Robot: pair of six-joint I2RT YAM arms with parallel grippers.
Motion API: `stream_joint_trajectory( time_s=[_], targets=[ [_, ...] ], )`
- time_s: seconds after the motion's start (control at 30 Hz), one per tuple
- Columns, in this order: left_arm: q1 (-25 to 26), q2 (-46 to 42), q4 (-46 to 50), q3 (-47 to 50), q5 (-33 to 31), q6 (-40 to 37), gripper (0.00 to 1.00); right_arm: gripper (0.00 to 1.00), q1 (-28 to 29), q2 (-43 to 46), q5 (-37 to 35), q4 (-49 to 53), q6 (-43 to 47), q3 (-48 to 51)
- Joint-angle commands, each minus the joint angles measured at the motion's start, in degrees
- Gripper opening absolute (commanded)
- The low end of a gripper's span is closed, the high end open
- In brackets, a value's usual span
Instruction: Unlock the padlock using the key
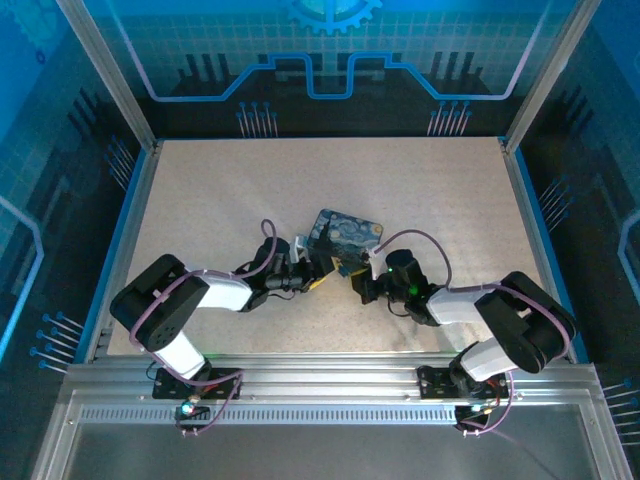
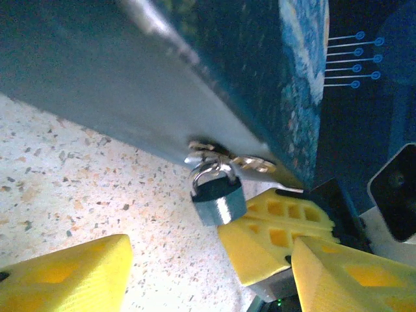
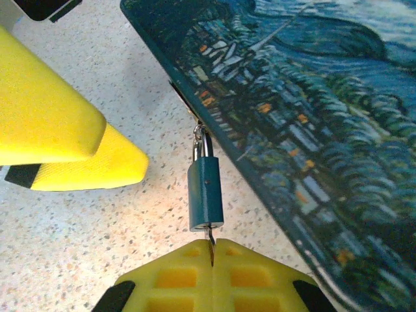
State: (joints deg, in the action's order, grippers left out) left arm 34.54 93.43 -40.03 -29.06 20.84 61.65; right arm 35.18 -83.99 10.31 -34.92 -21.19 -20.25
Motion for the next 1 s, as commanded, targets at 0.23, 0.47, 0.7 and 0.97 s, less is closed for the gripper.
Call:
stream_joint_trajectory(
  time_s=[0.23,0.47,0.7,0.97],
  targets=[
    [-0.3,2.8,-10.6,3.0,-0.8,6.1,0.62,0.0,-0.2,1.9,4.7,1.2,-10.8,-1.1],
    [-0.1,3.5,-10.6,3.9,-2.2,7.6,0.6,0.0,-0.2,1.8,7.0,3.6,-15.7,-2.5],
    [0.2,4.0,-10.3,3.9,-2.0,9.3,0.58,0.0,-0.2,1.5,9.2,7.5,-19.9,-5.5],
    [0.7,4.4,-10.3,4.2,-2.9,10.3,0.56,0.0,-0.3,-0.7,11.1,9.2,-24.8,-7.7]
  ],
)
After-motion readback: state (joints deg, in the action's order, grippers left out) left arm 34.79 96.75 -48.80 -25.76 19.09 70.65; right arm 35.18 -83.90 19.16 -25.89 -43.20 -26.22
